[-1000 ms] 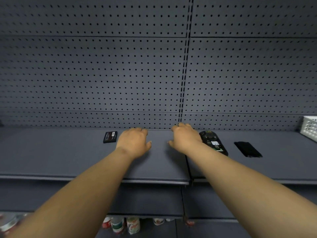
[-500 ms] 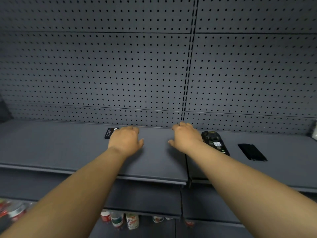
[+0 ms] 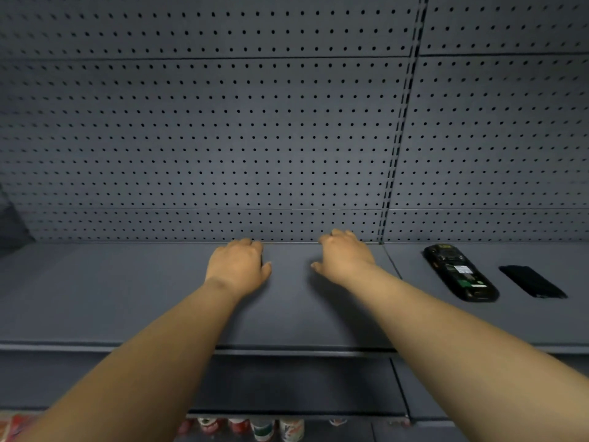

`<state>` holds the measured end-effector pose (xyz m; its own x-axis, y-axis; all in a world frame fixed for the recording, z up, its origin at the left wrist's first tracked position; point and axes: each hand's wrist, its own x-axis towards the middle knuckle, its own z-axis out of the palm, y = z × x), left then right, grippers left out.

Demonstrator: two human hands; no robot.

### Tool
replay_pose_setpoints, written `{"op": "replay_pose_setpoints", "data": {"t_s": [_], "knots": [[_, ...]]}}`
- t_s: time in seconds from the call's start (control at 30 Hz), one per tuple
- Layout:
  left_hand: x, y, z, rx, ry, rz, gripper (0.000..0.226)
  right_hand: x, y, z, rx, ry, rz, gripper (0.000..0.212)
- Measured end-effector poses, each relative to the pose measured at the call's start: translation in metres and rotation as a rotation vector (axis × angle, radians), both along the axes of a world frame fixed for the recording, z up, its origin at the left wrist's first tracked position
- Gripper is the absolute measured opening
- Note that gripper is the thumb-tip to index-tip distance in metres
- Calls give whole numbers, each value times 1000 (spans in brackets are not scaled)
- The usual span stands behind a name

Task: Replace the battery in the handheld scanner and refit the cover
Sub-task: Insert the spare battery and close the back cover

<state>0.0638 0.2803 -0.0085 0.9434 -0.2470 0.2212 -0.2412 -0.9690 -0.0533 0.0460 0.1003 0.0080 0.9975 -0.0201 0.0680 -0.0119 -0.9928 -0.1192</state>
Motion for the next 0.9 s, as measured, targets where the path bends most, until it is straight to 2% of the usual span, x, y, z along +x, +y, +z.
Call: {"op": "replay_pose_setpoints", "data": {"t_s": [0.4,0.9], "knots": [[38,96,-13,36,22,-82,46,32,109,-25,60,26,-76,56],[61,129,-33,10,55,-73,44,68,155,-57,160,101,-242,65]]}}
